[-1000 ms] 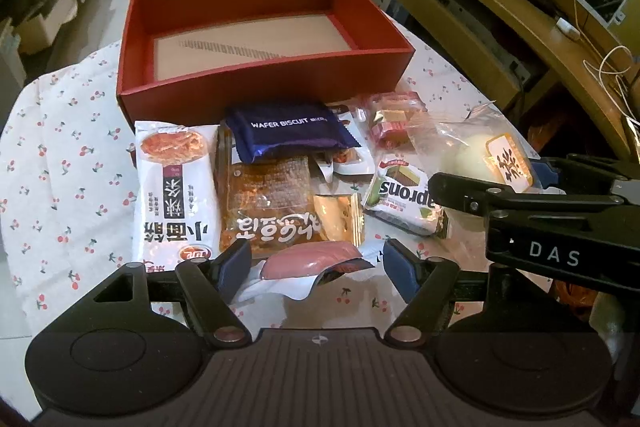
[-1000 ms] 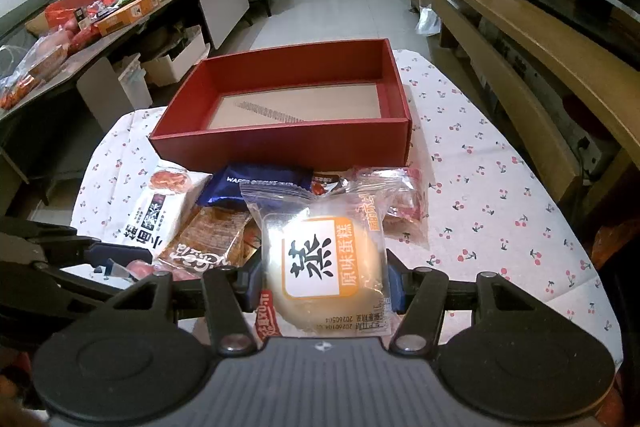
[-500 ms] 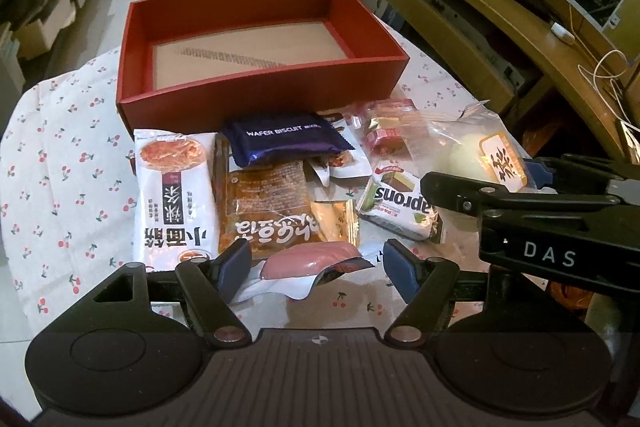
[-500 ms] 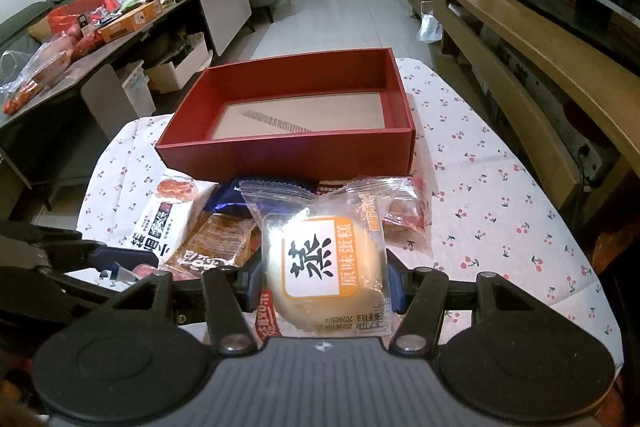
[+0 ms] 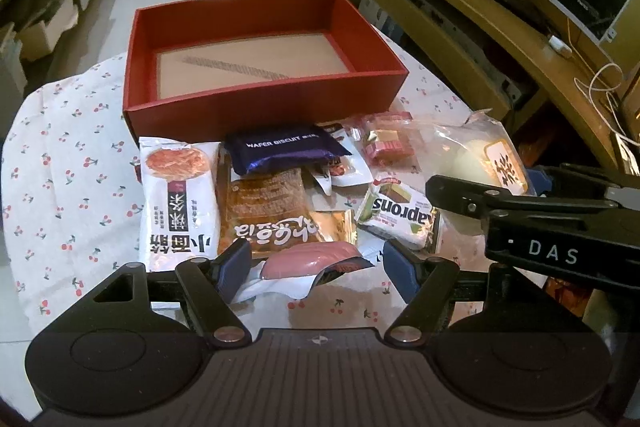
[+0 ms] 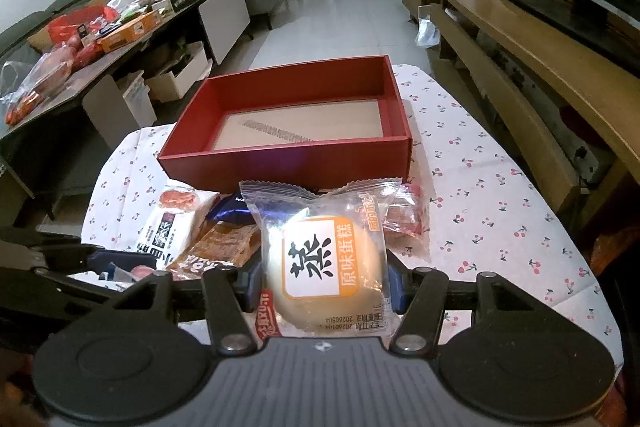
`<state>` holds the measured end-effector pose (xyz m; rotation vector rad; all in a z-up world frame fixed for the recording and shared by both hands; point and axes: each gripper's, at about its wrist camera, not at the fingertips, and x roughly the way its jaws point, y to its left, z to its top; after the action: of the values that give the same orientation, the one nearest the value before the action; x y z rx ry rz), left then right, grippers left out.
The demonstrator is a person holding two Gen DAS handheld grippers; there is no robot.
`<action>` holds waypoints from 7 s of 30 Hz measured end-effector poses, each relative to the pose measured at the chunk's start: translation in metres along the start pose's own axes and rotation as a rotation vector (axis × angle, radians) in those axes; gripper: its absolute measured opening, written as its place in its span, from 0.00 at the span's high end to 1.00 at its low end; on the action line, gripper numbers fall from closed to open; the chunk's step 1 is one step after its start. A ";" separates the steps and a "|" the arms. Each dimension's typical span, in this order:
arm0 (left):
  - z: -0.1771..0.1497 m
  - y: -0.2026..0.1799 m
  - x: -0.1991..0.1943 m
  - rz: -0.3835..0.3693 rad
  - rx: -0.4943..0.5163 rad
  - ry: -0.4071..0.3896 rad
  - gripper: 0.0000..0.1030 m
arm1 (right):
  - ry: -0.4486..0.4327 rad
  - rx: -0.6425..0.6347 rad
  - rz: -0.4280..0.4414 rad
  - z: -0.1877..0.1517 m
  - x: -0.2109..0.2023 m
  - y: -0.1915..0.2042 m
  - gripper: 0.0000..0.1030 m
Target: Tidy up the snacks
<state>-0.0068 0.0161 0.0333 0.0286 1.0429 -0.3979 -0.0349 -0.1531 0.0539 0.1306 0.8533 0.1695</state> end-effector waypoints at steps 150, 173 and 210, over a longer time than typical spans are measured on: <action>0.073 0.020 0.013 0.100 0.038 -0.087 0.25 | -0.017 -0.015 -0.026 0.049 0.029 0.012 0.39; 0.156 0.083 0.116 0.251 -0.145 -0.033 0.25 | 0.045 -0.041 -0.078 0.139 0.188 0.006 0.39; 0.135 0.060 0.047 0.144 -0.200 -0.111 0.16 | -0.125 0.035 -0.068 0.127 0.102 0.002 0.37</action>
<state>0.1462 0.0291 0.0528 -0.0954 0.9600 -0.1617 0.1268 -0.1363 0.0622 0.1433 0.7354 0.0820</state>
